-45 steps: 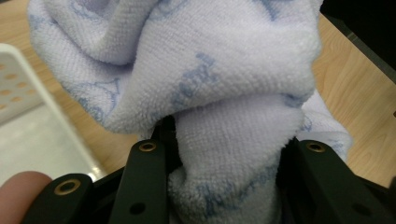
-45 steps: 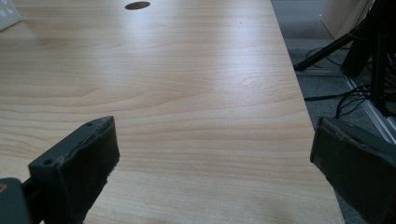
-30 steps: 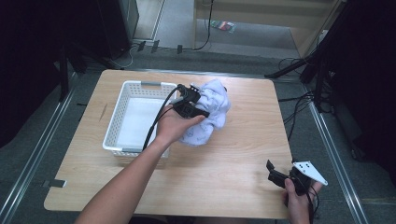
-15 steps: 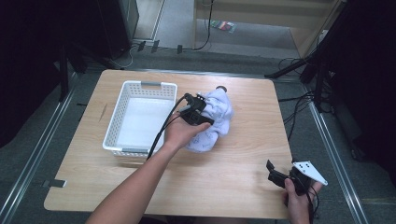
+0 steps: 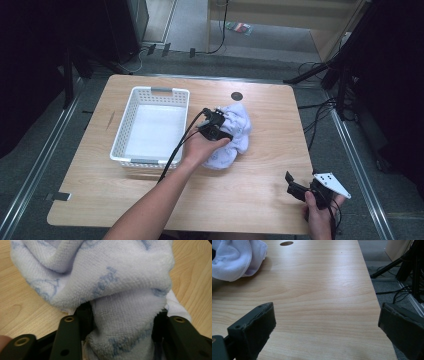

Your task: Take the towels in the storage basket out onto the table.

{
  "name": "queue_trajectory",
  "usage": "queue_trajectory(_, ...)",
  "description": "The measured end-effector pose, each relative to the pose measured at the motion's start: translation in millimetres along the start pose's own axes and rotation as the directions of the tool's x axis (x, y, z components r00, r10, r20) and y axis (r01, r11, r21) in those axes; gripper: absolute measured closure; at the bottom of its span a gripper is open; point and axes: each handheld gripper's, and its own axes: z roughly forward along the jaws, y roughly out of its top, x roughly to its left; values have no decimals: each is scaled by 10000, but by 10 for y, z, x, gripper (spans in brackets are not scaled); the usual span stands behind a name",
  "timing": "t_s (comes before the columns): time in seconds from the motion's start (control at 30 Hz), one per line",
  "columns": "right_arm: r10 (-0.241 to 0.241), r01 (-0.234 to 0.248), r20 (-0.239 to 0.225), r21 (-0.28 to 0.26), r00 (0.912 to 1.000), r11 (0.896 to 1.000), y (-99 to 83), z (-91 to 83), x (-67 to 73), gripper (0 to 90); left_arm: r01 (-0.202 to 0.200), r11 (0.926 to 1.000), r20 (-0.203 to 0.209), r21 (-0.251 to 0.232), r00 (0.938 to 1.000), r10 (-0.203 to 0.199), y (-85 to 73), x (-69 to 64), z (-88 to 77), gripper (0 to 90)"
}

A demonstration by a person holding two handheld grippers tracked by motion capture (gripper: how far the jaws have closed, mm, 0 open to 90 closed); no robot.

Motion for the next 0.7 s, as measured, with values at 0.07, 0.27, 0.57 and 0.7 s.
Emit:
queue_trajectory(0.07,9,-9,-1,4,10000,10000,0,1,0,11,125,9999,-19,43,9999,-125,-9,-1,7,430)
queue_trajectory(0.27,14,-14,-1,1,10000,10000,0,1,0,11,307,9993,3,202,9995,-307,12,-12,-43,79)
queue_trajectory(0.57,24,-24,25,10,10000,10000,1,4,2,11,-37,9989,-368,-462,9993,20,25,-4,-308,0)
queue_trajectory(0.7,-20,20,30,23,10000,10000,1,5,3,11,-99,9973,-486,-733,9988,64,25,27,-443,0)
